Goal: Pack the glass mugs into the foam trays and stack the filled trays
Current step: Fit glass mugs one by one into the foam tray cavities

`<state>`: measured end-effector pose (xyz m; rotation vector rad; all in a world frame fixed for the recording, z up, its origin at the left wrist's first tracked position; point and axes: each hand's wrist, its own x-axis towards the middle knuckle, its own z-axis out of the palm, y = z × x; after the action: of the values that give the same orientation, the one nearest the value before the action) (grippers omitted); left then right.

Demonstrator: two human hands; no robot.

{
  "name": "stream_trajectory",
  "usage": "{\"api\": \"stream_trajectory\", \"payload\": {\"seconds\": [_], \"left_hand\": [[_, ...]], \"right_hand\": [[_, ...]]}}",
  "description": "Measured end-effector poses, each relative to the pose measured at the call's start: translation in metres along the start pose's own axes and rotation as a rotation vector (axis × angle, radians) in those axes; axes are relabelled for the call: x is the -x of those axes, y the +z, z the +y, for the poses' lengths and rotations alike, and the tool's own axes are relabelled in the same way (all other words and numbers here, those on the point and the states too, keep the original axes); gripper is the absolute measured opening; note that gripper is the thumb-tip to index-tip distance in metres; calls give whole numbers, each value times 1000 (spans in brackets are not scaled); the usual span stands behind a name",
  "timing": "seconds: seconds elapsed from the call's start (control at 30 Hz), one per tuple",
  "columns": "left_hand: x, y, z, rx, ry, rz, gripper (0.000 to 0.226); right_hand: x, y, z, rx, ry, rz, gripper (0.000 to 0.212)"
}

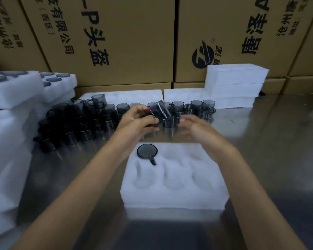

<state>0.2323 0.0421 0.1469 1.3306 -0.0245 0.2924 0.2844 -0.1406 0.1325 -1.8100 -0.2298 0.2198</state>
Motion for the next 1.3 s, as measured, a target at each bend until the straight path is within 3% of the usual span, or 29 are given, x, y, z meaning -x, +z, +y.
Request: {"api": "stream_trajectory", "payload": {"seconds": [0.07,0.2,0.33,0.43,0.67,0.8,0.9,1.1,1.23,1.3], "left_hand": [[15,6,0,58,-48,-100,27],[31,12,-7,28,-83,-193,29],[36,8,-14,69,-100,-178,42],[37,3,-20,9,-100,-137,30],[33,1,-30,-290,-32,-142,27],[38,7,-29,-427,-30,-179,23],[41,9,-32,-588,-7,-178,23],[44,12,-31,-654,-1,-144,18],[45,11,-35,-732,53,-131,16],[45,9,-37,-792,87,-109,17]], "right_hand": [[11,-1,2,-155,-15,-9,31],[38,9,7,-138,-147,109,17],[56,8,17,-262,-153,254,6],[64,6,25,-281,-182,251,8],[69,10,28,-54,-232,154,11],[73,7,32,130,-284,177,19],[76,2,36,202,-280,164,13],[77,1,36,236,-282,169,8],[80,-3,39,591,-383,185,41],[79,-3,41,677,-392,148,47]]}}
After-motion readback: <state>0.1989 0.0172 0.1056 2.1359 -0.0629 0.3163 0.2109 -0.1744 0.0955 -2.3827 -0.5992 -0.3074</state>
